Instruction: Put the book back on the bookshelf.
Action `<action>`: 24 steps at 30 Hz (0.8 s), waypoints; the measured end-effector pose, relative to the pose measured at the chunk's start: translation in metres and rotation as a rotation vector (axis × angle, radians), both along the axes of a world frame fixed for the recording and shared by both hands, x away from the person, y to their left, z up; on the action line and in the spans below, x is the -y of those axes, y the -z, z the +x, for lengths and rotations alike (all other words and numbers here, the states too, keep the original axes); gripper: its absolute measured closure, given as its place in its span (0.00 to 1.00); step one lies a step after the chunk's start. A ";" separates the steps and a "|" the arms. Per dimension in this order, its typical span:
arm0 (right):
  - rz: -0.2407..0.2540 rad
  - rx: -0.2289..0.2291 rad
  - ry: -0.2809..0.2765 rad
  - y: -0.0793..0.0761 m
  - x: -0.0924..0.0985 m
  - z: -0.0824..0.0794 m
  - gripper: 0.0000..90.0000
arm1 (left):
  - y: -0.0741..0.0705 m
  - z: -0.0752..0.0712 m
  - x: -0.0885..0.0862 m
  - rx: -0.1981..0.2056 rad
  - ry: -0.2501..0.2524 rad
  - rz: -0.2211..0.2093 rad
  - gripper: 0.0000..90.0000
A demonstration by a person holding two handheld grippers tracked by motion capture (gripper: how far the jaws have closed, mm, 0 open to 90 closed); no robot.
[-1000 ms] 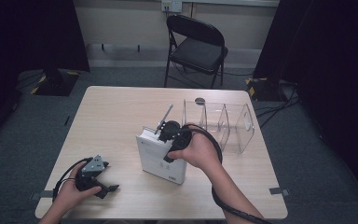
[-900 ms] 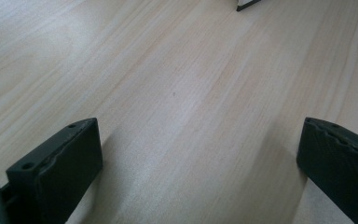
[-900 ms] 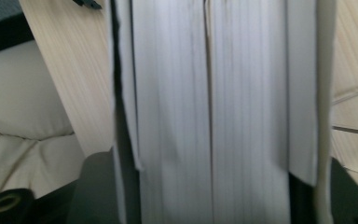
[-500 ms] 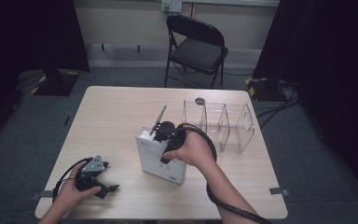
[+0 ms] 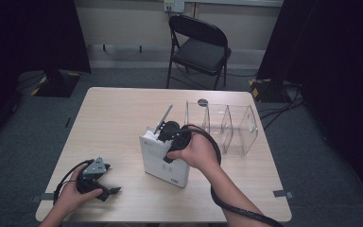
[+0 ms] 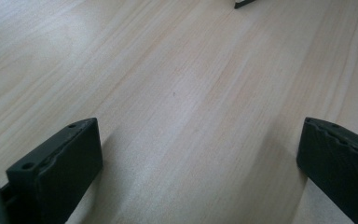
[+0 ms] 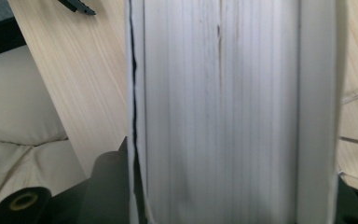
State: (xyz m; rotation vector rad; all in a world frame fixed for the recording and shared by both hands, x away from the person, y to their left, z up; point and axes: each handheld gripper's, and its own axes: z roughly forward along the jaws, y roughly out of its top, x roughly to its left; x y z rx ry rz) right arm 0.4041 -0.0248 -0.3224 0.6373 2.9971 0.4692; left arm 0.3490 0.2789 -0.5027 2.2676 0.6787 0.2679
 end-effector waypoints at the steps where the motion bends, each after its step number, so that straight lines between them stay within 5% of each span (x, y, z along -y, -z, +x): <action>1: 0.006 -0.011 0.004 0.000 0.002 0.000 0.57 | 0.000 0.000 0.000 0.000 0.000 0.000 0.00; 24: 0.009 -0.027 0.073 -0.019 0.037 -0.001 0.57 | 0.000 0.000 0.000 -0.003 0.002 -0.002 0.00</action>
